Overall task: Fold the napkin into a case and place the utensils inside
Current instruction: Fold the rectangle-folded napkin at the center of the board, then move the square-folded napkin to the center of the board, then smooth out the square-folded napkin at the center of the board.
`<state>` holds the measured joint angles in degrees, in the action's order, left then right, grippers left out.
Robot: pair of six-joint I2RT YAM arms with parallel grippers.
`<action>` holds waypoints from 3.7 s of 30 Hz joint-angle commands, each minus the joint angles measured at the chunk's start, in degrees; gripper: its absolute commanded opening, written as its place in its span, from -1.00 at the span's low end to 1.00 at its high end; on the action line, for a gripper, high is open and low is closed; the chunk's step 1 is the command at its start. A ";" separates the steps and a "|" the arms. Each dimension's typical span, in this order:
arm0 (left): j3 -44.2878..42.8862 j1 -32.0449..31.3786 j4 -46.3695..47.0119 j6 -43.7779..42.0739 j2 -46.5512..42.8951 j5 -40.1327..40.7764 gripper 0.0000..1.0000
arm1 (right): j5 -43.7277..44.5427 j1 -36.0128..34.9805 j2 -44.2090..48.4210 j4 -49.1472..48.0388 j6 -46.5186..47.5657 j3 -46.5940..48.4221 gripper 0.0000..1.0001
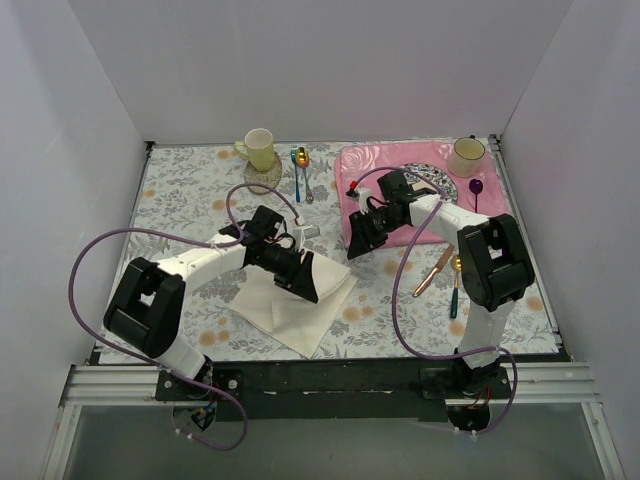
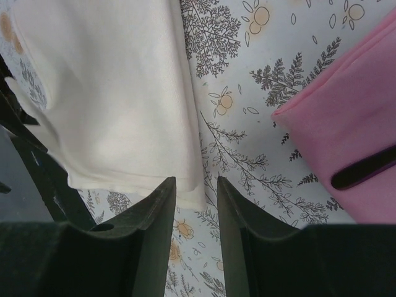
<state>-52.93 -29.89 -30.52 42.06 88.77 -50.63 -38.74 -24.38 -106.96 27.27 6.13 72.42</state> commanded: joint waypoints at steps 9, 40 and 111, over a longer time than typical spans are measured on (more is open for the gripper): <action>-4.47 17.84 -18.34 -19.47 -3.16 6.12 0.15 | -4.94 -1.37 1.05 2.18 3.01 4.30 -0.17; -20.47 26.64 -9.64 -29.48 9.07 12.26 -0.10 | -9.52 -4.97 -5.64 -3.79 -1.03 14.79 0.07; 16.80 -11.07 2.40 -32.22 -14.77 47.73 -0.31 | 2.97 -8.22 -10.11 -2.22 -13.08 10.19 -0.97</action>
<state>-36.25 -40.45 -27.44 9.89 74.24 -3.75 -34.17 -32.49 -116.66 24.16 -7.31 80.27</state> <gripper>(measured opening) 0.377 0.023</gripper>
